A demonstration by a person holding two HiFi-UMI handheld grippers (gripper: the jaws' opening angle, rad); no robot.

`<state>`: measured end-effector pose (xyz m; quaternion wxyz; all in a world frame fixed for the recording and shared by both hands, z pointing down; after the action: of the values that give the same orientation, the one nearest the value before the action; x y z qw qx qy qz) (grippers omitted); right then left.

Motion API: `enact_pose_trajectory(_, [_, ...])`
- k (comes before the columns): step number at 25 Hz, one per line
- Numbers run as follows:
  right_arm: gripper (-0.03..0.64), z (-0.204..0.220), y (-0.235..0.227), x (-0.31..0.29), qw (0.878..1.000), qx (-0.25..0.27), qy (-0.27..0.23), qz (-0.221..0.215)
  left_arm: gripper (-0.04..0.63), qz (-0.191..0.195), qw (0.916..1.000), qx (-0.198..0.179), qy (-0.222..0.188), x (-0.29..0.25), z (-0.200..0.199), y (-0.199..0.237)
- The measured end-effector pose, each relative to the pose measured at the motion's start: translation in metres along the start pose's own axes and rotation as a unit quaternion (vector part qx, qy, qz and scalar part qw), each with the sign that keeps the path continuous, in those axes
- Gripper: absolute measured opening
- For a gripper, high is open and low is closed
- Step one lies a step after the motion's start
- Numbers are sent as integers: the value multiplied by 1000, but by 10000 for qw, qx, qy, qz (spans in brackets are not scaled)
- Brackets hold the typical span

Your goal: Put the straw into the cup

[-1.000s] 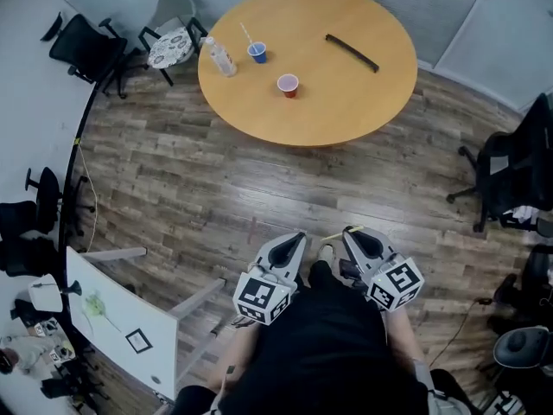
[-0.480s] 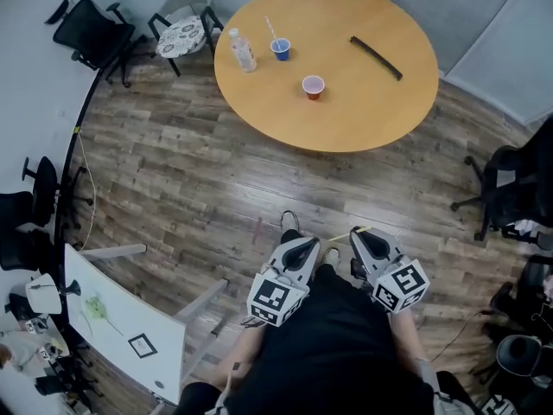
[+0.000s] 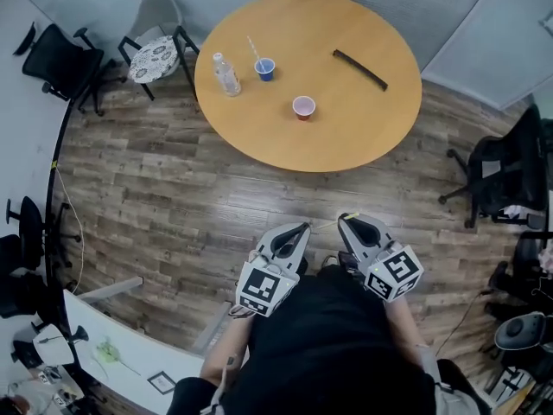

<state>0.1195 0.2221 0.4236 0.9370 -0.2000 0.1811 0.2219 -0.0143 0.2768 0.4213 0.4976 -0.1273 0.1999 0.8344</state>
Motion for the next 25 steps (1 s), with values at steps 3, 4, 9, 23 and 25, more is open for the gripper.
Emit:
enact_pose_trajectory(3, [32,-3,8,-16,10000,-9,44,46,11,90,9999,83,71,3,3,23])
enact_pose_trajectory(4, [32,-4,10,-20,9999,-39,58,81,11,131,9998,103,136,4,6,29])
enact_pose_trajectory(9, [32,-7,7,-25,9992,-217,42,339,11,334,9992,-62,220,5,3,43])
enact_pose_trajectory(23, [32,-12,-24,-28,9985,-315,57,436,11,360,9987,-63,355,-25,-6,43])
enact_pose_trajectory(25, [32,-17,-29,-37,9995,-177,140,218,11,262,9988,48,409,-32,-7,46])
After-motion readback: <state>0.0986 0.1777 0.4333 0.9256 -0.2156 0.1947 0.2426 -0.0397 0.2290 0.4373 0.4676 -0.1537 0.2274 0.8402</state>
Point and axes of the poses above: the fingertips, and each gripper's own axes: x backward along the fingers, y to its left, z out of its underside, the point moved 5 cm from there along x, backward along the fingers, and after that the axes turned 7 degrees about y, right-handed, at the moved point
